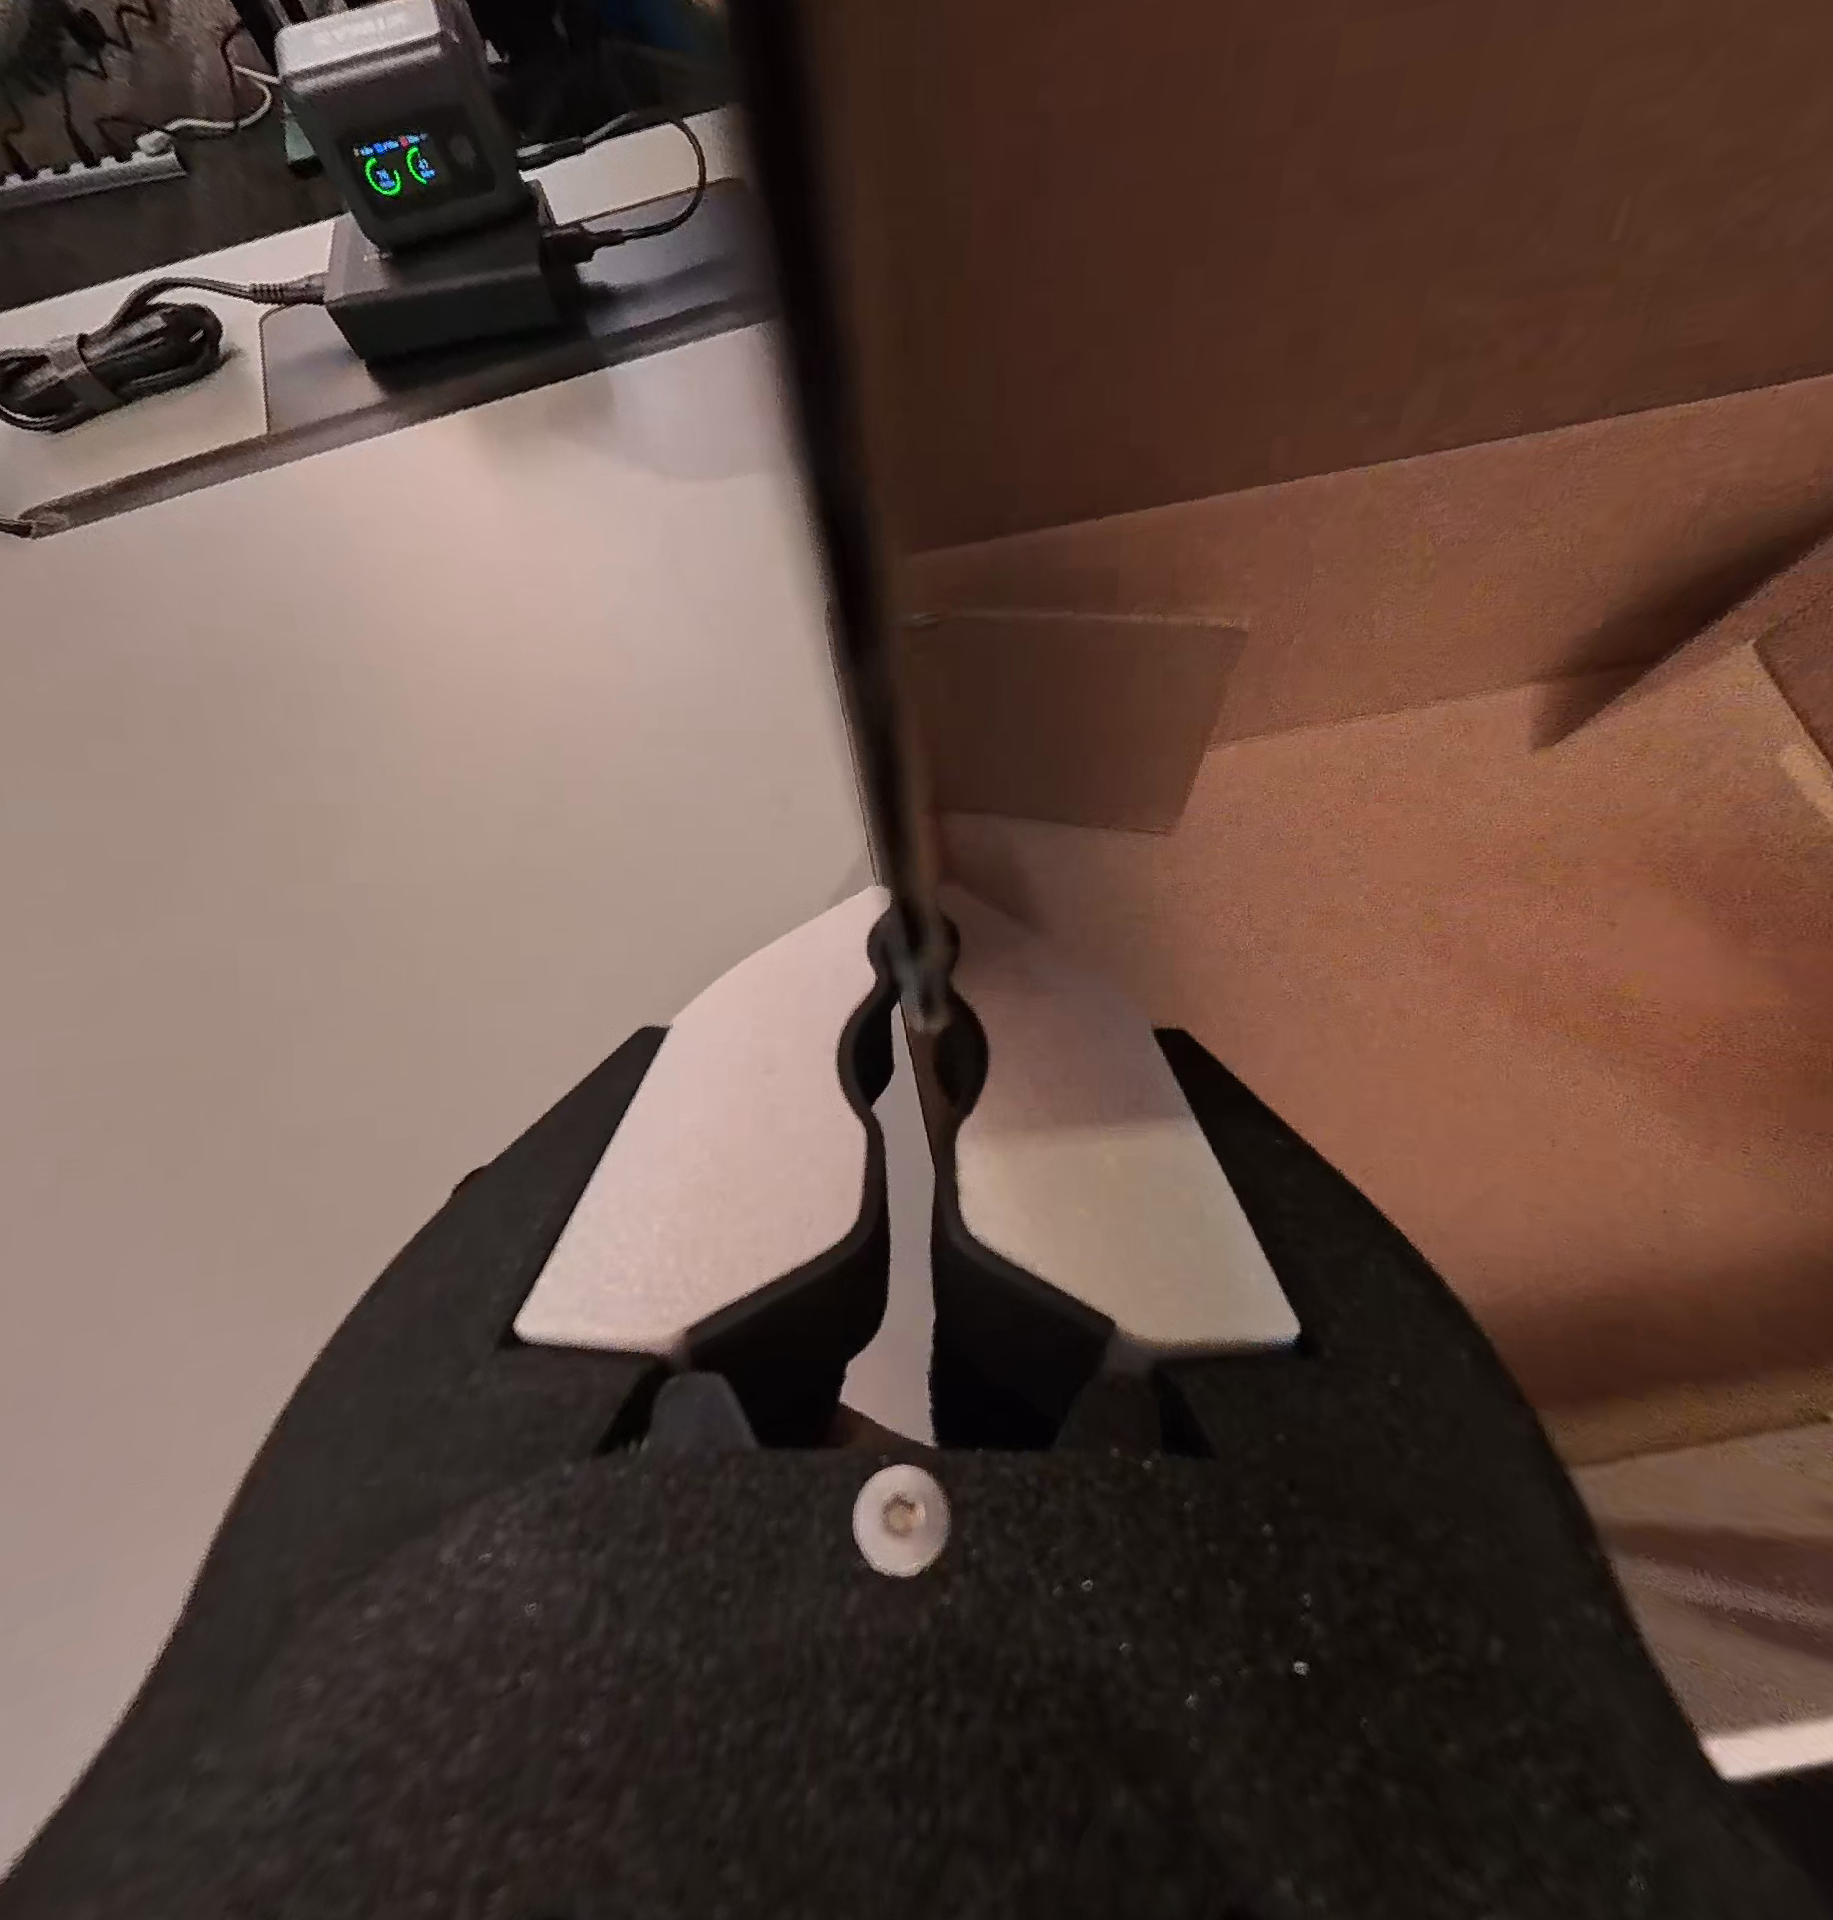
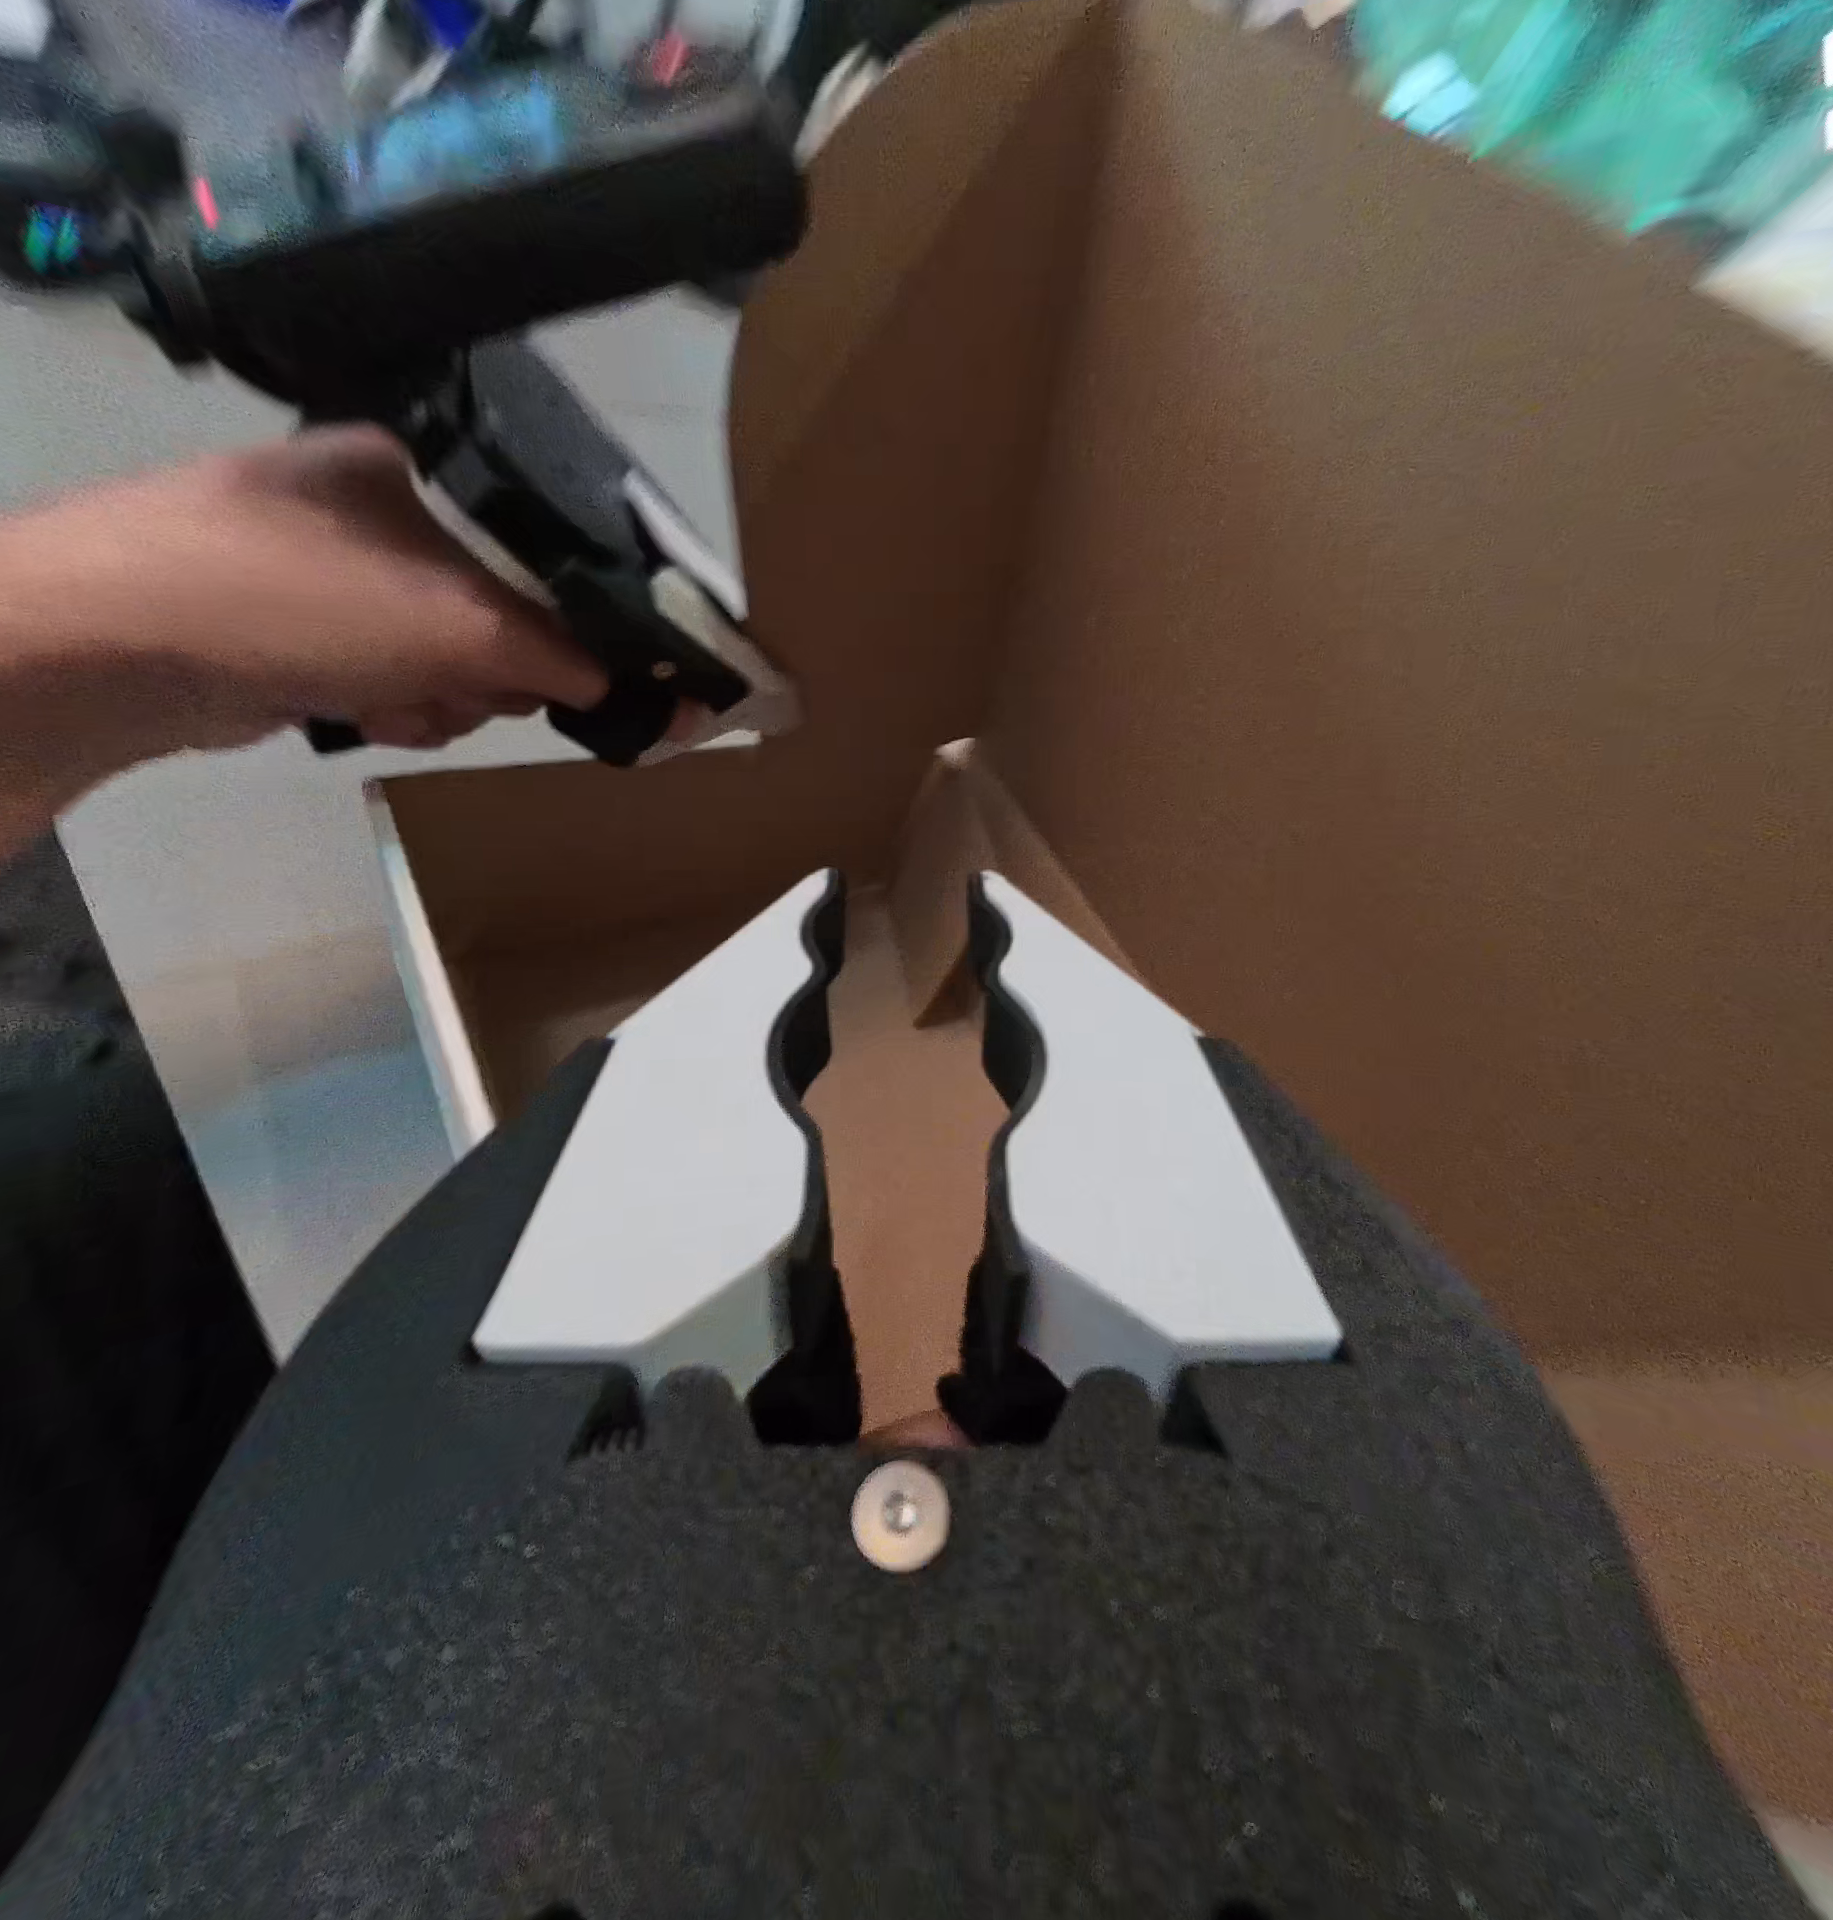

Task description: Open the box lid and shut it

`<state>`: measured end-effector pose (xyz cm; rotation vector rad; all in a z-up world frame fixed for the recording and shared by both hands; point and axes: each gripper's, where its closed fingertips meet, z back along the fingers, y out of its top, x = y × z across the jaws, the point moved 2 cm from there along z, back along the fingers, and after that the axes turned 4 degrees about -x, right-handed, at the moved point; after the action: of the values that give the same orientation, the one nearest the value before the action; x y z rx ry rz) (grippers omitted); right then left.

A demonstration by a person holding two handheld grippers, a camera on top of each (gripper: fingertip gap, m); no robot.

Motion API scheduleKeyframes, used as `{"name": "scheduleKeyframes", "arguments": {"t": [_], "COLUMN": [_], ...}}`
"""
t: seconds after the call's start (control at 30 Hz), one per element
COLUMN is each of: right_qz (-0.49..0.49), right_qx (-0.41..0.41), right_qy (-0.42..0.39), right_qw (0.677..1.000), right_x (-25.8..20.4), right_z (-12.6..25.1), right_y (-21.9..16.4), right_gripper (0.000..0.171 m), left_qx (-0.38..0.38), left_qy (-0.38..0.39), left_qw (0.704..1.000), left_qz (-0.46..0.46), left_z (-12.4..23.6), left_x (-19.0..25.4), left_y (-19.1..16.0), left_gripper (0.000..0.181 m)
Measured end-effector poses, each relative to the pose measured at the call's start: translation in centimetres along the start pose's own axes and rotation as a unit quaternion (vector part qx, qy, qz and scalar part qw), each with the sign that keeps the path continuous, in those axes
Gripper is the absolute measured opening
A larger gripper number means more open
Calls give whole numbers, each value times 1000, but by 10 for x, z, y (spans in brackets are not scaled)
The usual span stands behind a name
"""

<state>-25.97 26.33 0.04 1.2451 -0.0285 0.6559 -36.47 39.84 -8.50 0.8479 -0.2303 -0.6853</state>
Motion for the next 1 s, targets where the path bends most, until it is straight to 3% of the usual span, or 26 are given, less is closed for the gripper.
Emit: {"name": "scheduleKeyframes", "arguments": {"t": [0.03,0.1,0.17,0.27,0.3,0.37,0.4,0.7,0.87,1.0], "right_qz": [-30,-100,-154,-173,-178,-201,-207,-197,-200,-195], "right_qx": [22,62,73,-38,-53,-68,-71,-120,-121,-124], "right_qy": [-37,-107,-198,-263,-258,-233,-234,-238,-240,-238], "right_qw": [999,987,965,948,948,949,947,943,942,943], "right_x": [10,37,75,116,120,120,120,113,112,106], "right_z": [31,84,114,91,78,59,54,56,58,56], "right_y": [-2,-15,-46,-109,-119,-126,-126,-143,-150,-155], "right_gripper": [23,22,26,39,37,7,4,3,2,2], "left_qx": [-1,0,3,5,3,3,4,23,61,134], "left_qy": [1,1,-1,0,1,0,-1,-27,-40,-53], "left_qw": [1000,1000,1000,1000,1000,1000,1000,998,997,989], "left_qz": [-1,-2,0,1,-2,-8,-13,-53,-13,37], "left_z": [1,2,1,1,1,1,1,9,44,93], "left_x": [0,-1,0,1,2,5,7,29,41,42], "left_y": [0,-1,-2,-2,-2,-2,-3,-12,-19,-5], "left_gripper": [1,1,1,1,1,2,2,6,47,50]}}
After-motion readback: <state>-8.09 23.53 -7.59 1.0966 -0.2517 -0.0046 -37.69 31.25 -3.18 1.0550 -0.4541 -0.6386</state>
